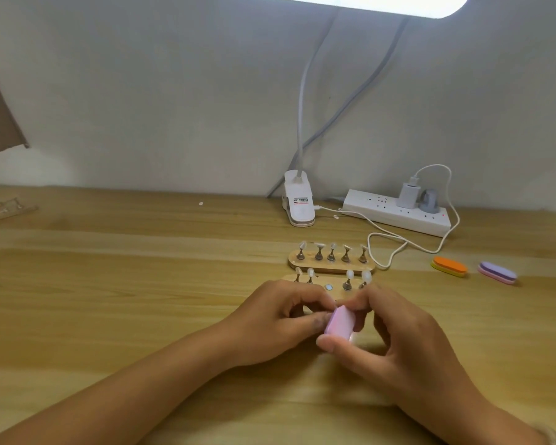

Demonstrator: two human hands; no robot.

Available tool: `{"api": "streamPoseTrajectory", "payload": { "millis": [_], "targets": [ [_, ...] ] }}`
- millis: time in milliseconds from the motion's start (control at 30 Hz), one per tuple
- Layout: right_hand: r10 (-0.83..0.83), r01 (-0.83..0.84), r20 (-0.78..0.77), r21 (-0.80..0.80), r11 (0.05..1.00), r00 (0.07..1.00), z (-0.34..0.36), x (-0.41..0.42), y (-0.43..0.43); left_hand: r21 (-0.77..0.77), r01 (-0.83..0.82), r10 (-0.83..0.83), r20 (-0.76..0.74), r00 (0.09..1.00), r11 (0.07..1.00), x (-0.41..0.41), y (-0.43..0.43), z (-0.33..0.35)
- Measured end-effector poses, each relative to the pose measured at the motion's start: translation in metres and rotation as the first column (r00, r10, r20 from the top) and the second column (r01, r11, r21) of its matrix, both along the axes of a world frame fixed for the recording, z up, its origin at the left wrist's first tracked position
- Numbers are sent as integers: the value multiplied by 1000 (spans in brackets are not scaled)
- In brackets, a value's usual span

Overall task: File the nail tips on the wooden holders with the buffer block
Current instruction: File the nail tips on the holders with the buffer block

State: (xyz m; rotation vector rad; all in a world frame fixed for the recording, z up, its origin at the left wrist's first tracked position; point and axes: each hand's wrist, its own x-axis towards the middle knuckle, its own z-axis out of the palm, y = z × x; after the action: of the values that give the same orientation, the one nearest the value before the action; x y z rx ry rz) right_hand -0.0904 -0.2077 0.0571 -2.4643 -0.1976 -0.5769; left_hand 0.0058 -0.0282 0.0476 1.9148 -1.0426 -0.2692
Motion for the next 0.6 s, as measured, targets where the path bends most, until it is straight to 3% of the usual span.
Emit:
{"api": "streamPoseTrajectory", "payload": {
  "millis": [100, 233, 400, 500, 600],
  "targets": [
    [-50, 52, -18, 133, 990, 999, 0, 4, -5, -25, 12, -13, -12, 1000, 1000, -2, 0, 2],
    [1, -1, 7, 37, 999, 1000, 0, 1, -2, -21, 22, -22, -22, 999, 1000, -2, 1, 1],
    [-44, 48, -30, 139, 989, 999, 1, 3, -8, -46, 31, -33, -46, 998, 998, -1, 0, 0],
    [5, -5, 23, 27, 1000, 1000, 0, 1, -2, -41, 33, -34, -40, 999, 999, 0, 1, -1],
    [-20, 20, 0, 119, 993, 1000, 1, 3, -3, -37, 22, -23, -22, 1000, 999, 2, 1, -2]
  ]
}}
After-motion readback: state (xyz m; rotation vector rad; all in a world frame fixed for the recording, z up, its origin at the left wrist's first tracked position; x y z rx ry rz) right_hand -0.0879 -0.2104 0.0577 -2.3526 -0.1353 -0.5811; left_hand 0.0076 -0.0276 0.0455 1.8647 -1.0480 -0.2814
